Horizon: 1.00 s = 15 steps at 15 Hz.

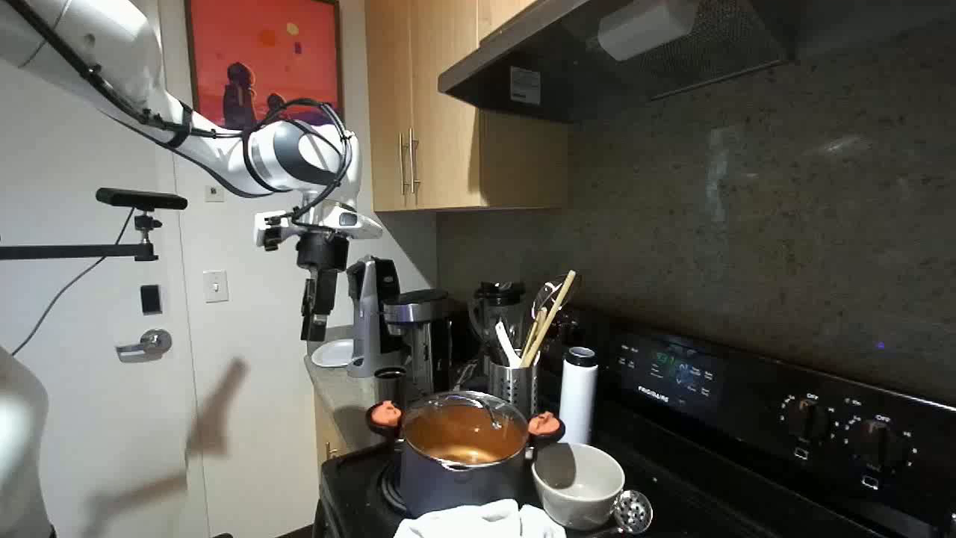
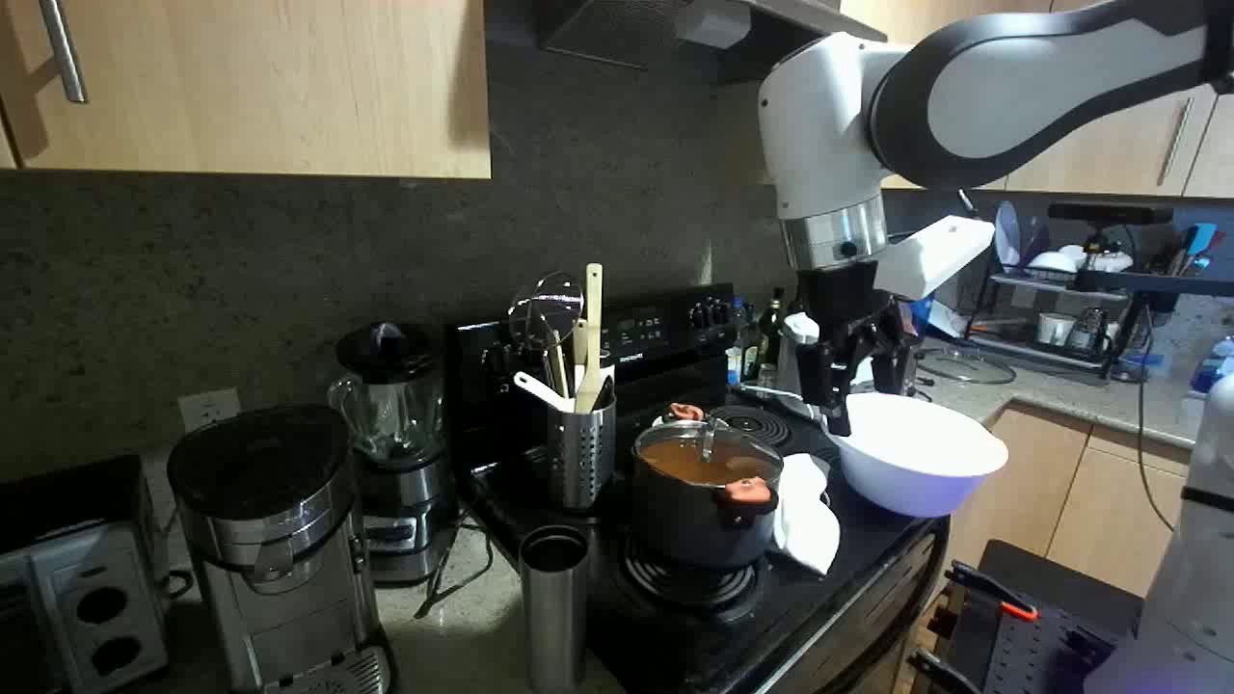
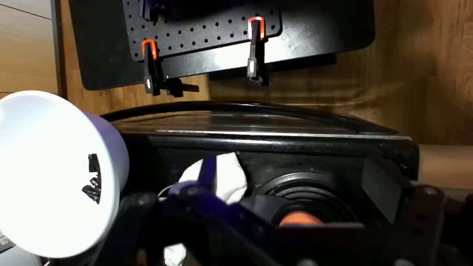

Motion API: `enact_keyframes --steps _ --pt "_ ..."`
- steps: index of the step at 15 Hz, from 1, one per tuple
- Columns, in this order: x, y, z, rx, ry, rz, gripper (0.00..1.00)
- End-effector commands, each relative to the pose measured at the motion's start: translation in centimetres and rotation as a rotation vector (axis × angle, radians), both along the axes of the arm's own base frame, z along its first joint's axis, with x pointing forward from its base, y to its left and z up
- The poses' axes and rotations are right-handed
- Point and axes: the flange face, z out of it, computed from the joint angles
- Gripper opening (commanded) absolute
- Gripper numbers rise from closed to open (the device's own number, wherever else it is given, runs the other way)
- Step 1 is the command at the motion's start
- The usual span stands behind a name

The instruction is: Twist the two orange objects on the pot

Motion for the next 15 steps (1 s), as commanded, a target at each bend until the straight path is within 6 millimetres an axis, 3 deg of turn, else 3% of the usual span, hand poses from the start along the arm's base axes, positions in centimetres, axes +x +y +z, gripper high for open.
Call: enact_keyframes --steps 1,4,7,10,15 --pt "0.0 0.0 0.0 0.000 0.000 0.000 1.00" --pt "1.7 -1.1 -0.1 -0.002 0.005 -0.002 1.00" --pt "4.4 -3.6 -0.2 0.010 0.018 -0.021 1.00" --pt "8.6 -7.1 -0.8 0.034 0.008 -0.005 1.00" --pt "16.8 -13.0 -4.0 0.080 -0.017 0.048 1.00"
